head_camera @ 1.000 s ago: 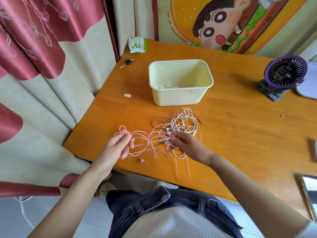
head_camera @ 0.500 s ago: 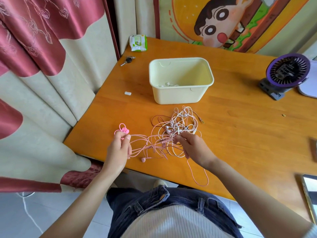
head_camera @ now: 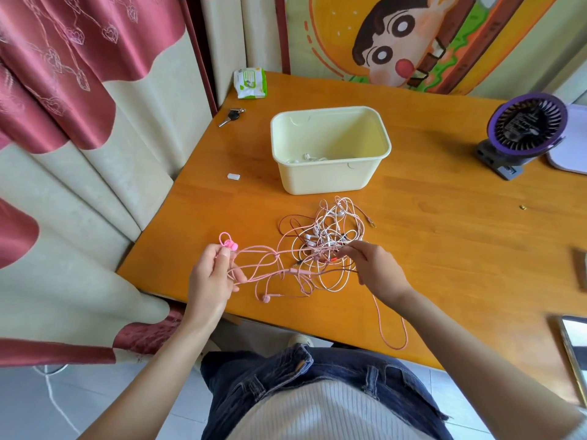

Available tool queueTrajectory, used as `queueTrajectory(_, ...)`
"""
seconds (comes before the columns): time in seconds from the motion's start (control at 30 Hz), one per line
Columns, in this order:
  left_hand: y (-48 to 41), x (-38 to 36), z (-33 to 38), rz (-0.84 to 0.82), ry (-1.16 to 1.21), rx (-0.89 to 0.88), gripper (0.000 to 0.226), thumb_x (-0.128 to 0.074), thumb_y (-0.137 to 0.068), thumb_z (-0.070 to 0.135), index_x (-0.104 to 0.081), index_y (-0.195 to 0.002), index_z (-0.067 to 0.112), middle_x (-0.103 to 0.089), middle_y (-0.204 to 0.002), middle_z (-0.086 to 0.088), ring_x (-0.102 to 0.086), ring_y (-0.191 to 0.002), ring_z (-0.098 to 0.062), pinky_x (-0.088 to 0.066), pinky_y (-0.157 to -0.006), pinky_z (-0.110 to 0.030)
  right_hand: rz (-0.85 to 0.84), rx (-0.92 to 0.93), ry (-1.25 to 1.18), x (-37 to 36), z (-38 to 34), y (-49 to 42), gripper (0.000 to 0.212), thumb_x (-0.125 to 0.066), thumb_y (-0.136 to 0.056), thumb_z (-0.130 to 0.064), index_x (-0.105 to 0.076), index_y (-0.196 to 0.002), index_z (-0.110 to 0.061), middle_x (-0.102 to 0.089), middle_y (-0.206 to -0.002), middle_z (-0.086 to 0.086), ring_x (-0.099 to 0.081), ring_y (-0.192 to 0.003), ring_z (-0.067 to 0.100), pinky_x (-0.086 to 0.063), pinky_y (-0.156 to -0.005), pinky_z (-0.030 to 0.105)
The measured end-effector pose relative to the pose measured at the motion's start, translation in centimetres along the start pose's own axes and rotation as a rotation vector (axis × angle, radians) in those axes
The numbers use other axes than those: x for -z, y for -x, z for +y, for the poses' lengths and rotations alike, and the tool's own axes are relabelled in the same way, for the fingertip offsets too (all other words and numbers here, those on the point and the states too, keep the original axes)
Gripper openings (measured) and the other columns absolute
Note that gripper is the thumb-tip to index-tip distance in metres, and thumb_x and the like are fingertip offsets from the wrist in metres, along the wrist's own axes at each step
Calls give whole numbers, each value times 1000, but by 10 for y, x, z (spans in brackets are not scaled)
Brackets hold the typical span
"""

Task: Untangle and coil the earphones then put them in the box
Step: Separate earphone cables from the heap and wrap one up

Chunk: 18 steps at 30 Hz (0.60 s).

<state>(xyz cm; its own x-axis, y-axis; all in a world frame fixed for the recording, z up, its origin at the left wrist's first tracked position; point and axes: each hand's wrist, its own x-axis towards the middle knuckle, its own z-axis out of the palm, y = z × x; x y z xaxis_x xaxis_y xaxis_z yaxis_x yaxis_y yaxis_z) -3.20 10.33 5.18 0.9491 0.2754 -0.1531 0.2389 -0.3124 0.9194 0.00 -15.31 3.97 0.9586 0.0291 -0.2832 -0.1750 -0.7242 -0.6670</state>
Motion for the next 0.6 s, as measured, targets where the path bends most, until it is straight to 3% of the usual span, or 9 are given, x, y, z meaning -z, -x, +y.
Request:
queueTrajectory(0.13,-1,-7,8,-8,106,40,27,-34,-102,19,-53,-93,2,-49,-56,-10,-45,-42,-5,-35,-41,-13,-26,-13,83,-1,3,-4,29,-38,-99,-35,-63,-111,-26,-60,-59,-5,-54,-57,9,-41,-55,27)
queueTrajectory(0.2,-3,-12,14,-22,111,10,26,-35,-102,19,-51,-89,4,-45,-52,-3,-41,-42,-4,-37,-46,-19,-50,-2,94,-4,5,-5,31,-40,-100,-25,-50,-129,-25,-67,-93,4,-61,-82,18,-49,-71,33)
queueTrajectory(0.27,-2,-17,21,-57,94,-54,23,-36,-101,17,-51,-85,10,-41,-48,6,-38,-39,-5,-39,-50,-24,-32,76,82,-8,4,-4,45,-44,-97,-11,-34,-141,-18,-52,-125,13,-51,-115,27,-43,-96,37)
queueTrajectory(0.33,1,-22,27,-126,95,-103,22,-37,-100,14,-51,-84,15,-40,-45,7,-37,-39,-5,-38,-45,-21,11,189,-1,-12,-8,2,46,-44,-96,-4,-34,-140,-11,-45,-135,11,-45,-125,25,-38,-103,31)
queueTrajectory(0.43,6,-31,34,-259,85,-126,20,-38,-100,15,-51,-84,17,-40,-43,6,-37,-41,-4,-36,-38,-20,-142,318,-236,-16,-36,14,36,-45,-97,-13,-43,-133,-15,-57,-125,4,-55,-113,16,-44,-96,25)
queueTrajectory(0.5,8,-36,36,-308,62,-128,18,-39,-100,19,-51,-85,19,-43,-45,6,-39,-44,-6,-36,-39,-25,-315,326,-343,-21,-50,19,26,-48,-97,-21,-50,-122,-16,-64,-107,9,-63,-97,21,-51,-88,32)
queueTrajectory(0.6,6,-37,36,-294,63,-108,19,-41,-99,17,-51,-83,20,-48,-54,6,-44,-50,-12,-35,-38,-24,-261,337,-330,-23,-54,19,14,-48,-97,-17,-60,-96,-10,-64,-79,13,-61,-68,25,-53,-72,41)
